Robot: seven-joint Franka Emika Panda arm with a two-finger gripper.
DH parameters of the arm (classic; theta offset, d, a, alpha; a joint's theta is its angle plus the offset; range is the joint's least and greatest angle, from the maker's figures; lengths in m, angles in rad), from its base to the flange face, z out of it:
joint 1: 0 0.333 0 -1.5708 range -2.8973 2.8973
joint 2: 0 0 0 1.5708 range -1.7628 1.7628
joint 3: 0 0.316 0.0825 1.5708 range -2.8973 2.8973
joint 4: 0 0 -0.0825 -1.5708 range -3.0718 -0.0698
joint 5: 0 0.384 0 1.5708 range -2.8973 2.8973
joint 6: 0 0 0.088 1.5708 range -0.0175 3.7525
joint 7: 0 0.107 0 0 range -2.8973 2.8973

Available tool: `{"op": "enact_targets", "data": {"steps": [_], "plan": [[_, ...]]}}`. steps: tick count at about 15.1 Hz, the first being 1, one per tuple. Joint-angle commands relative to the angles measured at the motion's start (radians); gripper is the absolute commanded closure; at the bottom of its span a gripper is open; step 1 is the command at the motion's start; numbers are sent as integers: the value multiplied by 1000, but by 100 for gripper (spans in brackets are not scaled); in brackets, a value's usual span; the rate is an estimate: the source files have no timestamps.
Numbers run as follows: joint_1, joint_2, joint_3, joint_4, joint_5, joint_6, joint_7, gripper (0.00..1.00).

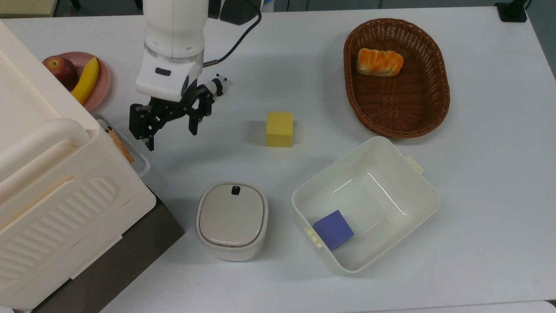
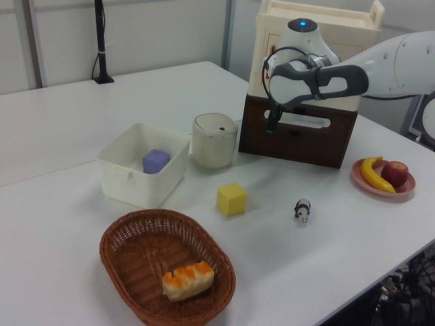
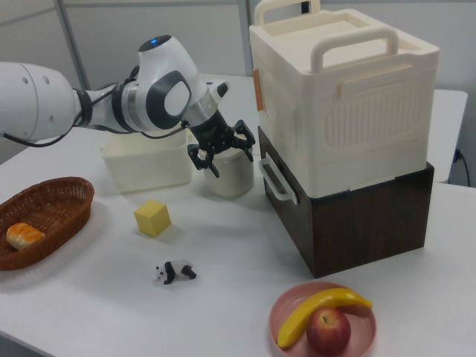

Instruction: Slide open the drawer

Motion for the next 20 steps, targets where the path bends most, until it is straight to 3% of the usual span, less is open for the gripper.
{"op": "enact_targets", "data": {"steps": [1,19,20], "plan": [[-18,16,6,1,-25,46,-20,4],[-62,63,-2,16,-65,118,-37,4],[-62,63,-2,16,-74,118,-37,10]]}}
